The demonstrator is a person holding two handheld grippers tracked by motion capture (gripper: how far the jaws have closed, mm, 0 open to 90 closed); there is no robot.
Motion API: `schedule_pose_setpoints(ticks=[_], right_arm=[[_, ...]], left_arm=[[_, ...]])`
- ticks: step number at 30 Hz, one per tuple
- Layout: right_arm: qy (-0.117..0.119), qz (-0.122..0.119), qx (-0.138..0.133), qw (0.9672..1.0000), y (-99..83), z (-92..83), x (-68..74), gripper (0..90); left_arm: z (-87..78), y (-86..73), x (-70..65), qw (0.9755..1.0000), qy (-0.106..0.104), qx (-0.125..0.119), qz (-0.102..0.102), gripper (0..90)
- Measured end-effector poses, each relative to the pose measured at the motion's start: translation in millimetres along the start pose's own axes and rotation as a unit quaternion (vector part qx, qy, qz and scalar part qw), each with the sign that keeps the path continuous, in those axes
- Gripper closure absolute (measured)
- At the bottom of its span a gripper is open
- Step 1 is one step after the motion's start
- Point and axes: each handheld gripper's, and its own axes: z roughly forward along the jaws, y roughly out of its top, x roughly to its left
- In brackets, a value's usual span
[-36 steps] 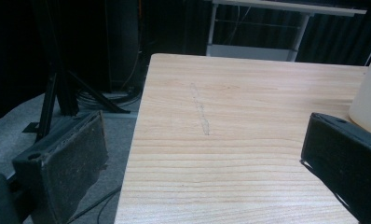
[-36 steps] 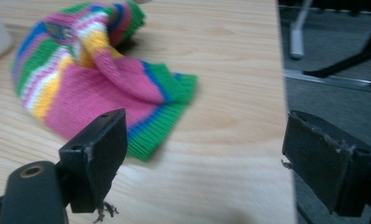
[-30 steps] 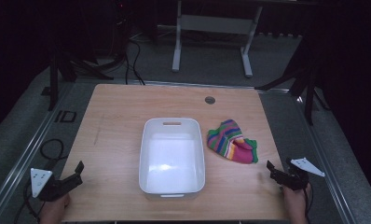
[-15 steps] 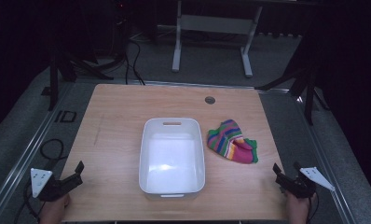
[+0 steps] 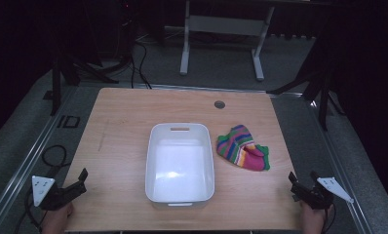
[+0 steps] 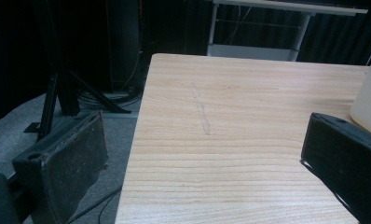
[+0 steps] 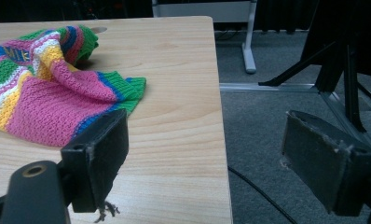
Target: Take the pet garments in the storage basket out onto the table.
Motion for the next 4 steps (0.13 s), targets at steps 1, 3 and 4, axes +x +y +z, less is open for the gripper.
schedule_pose_setpoints(ticks=[1, 3, 4], right_arm=[[0.000, 0.000, 0.001, 1.0000, 0.0, 0.2, 0.0, 14.7], [0.000, -0.001, 0.002, 1.0000, 0.2, 0.3, 0.2, 14.7], [0.000, -0.001, 0.003, 1.0000, 0.2, 0.5, 0.3, 14.6]], left_arm=[[0.0, 0.0, 0.0, 1.0000, 0.000, 0.000, 0.000, 0.9], [0.0, 0.0, 0.0, 1.0000, 0.000, 0.000, 0.001, 0.9], [0.0, 0.0, 0.0, 1.0000, 0.000, 0.000, 0.000, 0.9]])
